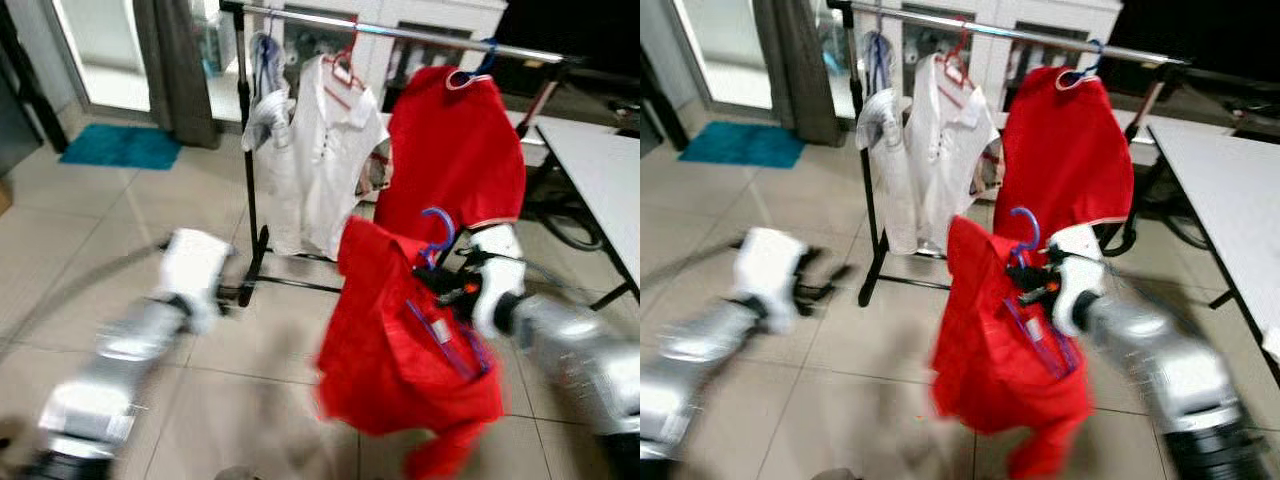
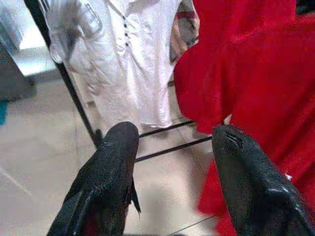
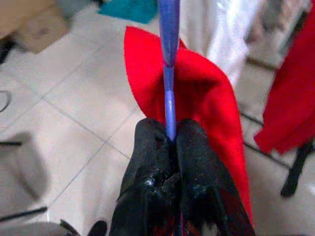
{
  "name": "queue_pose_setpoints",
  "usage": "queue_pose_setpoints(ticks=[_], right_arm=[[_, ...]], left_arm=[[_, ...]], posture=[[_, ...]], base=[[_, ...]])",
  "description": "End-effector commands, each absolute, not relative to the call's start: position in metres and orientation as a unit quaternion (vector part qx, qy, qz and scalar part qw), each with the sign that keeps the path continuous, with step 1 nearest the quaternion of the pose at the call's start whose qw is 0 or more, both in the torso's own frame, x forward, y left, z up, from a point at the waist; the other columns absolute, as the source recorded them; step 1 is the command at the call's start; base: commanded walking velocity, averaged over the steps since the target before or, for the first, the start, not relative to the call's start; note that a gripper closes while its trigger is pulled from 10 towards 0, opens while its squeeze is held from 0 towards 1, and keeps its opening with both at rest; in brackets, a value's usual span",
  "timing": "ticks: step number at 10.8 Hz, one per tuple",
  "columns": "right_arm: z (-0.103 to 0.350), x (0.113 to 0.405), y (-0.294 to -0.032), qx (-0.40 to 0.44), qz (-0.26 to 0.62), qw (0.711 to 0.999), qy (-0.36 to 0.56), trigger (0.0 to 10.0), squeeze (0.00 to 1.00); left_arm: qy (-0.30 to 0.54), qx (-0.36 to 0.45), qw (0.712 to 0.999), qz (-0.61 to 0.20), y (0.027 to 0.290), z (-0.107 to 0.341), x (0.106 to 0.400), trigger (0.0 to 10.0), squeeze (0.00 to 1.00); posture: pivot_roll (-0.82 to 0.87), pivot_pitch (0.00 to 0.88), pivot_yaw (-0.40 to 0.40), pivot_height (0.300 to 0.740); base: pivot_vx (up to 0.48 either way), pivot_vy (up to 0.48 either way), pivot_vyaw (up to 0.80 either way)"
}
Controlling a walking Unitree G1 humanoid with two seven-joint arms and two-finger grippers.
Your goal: Hang hanger
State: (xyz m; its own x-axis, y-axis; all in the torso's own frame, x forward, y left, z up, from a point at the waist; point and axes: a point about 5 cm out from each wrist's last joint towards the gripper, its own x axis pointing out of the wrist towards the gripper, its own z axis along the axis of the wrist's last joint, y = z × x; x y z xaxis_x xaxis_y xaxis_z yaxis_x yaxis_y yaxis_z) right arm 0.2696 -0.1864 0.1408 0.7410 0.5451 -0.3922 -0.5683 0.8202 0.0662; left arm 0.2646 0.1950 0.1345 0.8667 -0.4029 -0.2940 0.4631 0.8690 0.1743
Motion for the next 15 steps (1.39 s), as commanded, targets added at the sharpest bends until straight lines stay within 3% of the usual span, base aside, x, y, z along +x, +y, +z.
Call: queue_pose_setpoints(ticks=[1,4,6,7,8,10,12,13,15], right_arm=[[0.169,0.269,-0.183,-0.038,0.364,0.921,0.135,10.0,0.00],[0.195,0.254,-0.185,-0.070,0.510,0.853,0.090,10.0,0.00],[0.200,0.250,-0.185,-0.075,0.543,0.832,0.083,10.0,0.00],[0.204,0.245,-0.186,-0.085,0.570,0.814,0.078,10.0,0.00],[0.208,0.243,-0.187,-0.086,0.586,0.802,0.074,10.0,0.00],[0.213,0.242,-0.186,-0.086,0.598,0.794,0.066,10.0,0.00],[0.213,0.242,-0.186,-0.083,0.601,0.792,0.064,10.0,0.00],[0.212,0.243,-0.185,-0.082,0.603,0.791,0.063,10.0,0.00],[0.211,0.241,-0.183,-0.078,0.608,0.787,0.063,10.0,0.00]], left_arm=[[0.108,0.124,0.951,-0.262,0.204,0.141,0.268,10.0,1.00],[0.080,0.136,0.924,-0.347,0.230,0.163,0.276,10.0,1.00],[0.068,0.136,0.910,-0.385,0.232,0.170,0.278,10.0,1.00],[0.057,0.147,0.896,-0.415,0.235,0.178,0.281,10.0,0.55],[0.056,0.142,0.887,-0.435,0.241,0.184,0.283,10.0,0.00],[0.118,0.160,0.849,-0.490,0.249,0.177,0.277,10.0,0.00],[0.122,0.136,0.819,-0.543,0.238,0.179,0.272,2.5,0.00],[0.123,0.139,0.818,-0.544,0.236,0.176,0.274,0.5,0.00],[0.138,0.135,0.819,-0.540,0.239,0.168,0.279,0.0,0.00]], posture=[[0.06,0.020,-0.082,0.740],[0.06,0.016,-0.083,0.740],[0.06,0.016,-0.083,0.740],[0.06,0.015,-0.081,0.740],[0.06,0.017,-0.077,0.740],[0.06,0.018,-0.069,0.740],[0.06,0.019,-0.066,0.740],[0.06,0.018,-0.066,0.740],[0.06,0.010,-0.065,0.740]], base=[[0.000,0.000,0.00],[0.000,0.000,0.00],[0.000,0.000,0.00],[0.000,0.000,0.00],[0.000,0.000,0.00],[0.000,0.000,0.00],[0.000,0.000,0.00],[0.000,0.000,0.00],[0.000,0.000,0.00]])
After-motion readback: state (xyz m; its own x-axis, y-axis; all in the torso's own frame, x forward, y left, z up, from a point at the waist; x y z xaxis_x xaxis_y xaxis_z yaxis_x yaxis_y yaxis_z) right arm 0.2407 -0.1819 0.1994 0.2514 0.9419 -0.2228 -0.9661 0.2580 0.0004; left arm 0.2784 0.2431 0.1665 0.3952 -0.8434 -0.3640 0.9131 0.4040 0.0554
